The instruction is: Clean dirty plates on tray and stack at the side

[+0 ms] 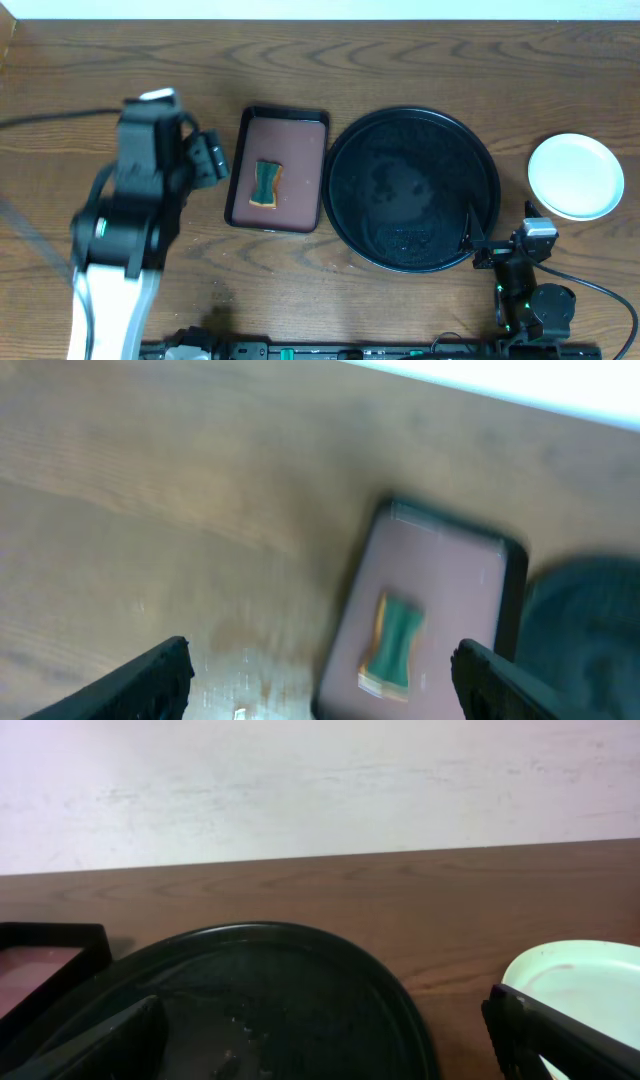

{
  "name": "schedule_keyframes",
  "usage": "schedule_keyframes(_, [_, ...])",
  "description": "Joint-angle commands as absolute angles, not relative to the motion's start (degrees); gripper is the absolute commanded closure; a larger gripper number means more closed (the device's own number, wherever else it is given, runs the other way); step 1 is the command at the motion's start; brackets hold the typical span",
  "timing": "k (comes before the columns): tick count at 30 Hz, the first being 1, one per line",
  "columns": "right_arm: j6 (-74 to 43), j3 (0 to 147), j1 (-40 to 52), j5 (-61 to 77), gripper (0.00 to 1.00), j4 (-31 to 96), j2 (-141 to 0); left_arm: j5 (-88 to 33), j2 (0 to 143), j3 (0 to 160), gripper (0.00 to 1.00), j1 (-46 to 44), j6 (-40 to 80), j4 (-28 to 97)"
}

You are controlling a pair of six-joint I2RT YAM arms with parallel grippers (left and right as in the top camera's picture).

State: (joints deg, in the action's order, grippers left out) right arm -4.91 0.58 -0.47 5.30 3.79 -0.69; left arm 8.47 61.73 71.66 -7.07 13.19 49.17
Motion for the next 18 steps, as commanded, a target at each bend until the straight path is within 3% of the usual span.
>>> schedule_keyframes(1, [-4.2, 0.3, -0.1, 4.7, 0.01, 3.8, -0.3, 12.7, 52.6, 63.5, 0.16, -5.3, 12.5, 43.4])
schedule_keyframes(8, [-4.2, 0.3, -0.1, 4.7, 0.01, 3.8, -0.3, 12.7, 34.2, 43.2, 0.16, -1.8, 12.5, 28.3])
schedule_keyframes(18, [-4.2, 0.3, -0.1, 4.7, 0.01, 3.8, -0.3, 11.7, 13.8, 23.0, 0.16, -0.5, 12.5, 19.2])
